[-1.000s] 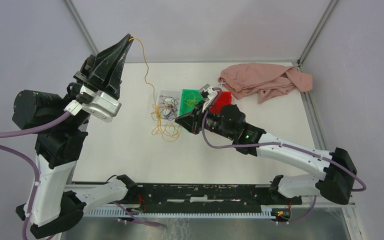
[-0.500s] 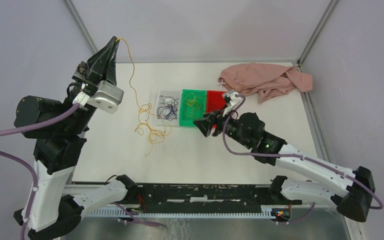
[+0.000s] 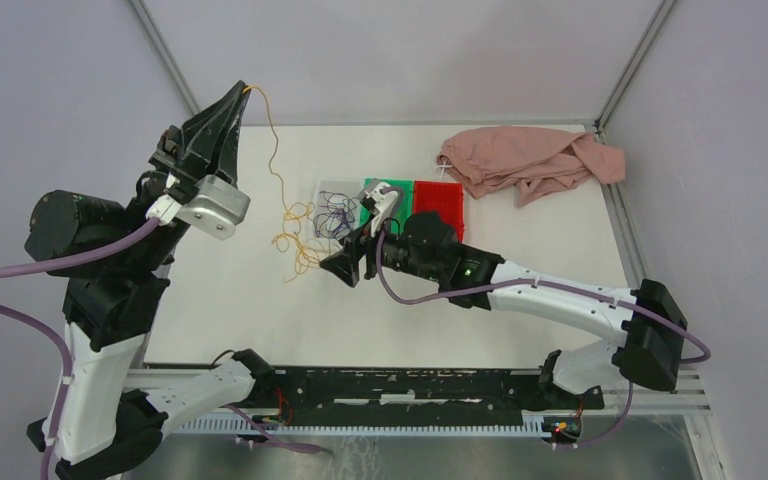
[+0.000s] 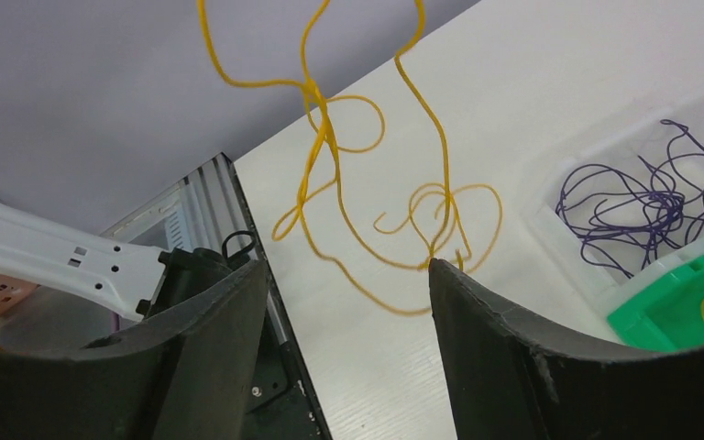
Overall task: Untangle the cables
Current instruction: Untie the cable.
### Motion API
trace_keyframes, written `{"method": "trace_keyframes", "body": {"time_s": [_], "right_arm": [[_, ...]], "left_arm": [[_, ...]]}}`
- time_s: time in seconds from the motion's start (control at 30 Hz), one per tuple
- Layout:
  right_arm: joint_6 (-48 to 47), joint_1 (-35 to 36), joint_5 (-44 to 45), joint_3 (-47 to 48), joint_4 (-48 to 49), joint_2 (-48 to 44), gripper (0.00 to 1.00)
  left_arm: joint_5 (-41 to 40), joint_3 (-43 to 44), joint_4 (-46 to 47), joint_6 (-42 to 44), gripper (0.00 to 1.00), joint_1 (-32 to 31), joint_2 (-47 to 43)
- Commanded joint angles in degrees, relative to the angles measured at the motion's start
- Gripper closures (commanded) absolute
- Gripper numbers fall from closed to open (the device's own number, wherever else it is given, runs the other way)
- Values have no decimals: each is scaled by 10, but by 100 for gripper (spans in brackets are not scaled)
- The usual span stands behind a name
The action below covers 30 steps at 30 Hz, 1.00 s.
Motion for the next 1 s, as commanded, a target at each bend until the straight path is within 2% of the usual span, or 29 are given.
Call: {"method": "trace_keyframes", "body": {"time_s": [0.0, 0.2, 0.33, 0.4, 0.5, 0.67, 0.77, 0.97], "right_arm": [[-52, 9, 61, 44, 2, 20, 30], [-119, 10, 165, 56, -35, 33, 40], [-130, 11, 167, 43, -31, 25, 54], [-126, 10, 167, 43, -31, 26, 56], [-125, 11, 169, 46, -31, 32, 51], [-120, 10, 152, 50, -43, 15, 35], [-109, 10, 110, 52, -67, -6, 31], [-89, 6, -52, 46, -87, -47, 27]], "left_arm": [[17, 22, 1, -8, 97, -2, 1], [31, 31, -5, -17, 97, -2, 1], [36, 30, -5, -21, 97, -2, 0], [39, 31, -5, -23, 97, -2, 0], [44, 31, -5, -26, 97, -2, 0], [46, 36, -13, -15, 97, -2, 0], [44, 32, -14, -10, 97, -2, -1], [47, 24, -13, -4, 97, -2, -4]]}}
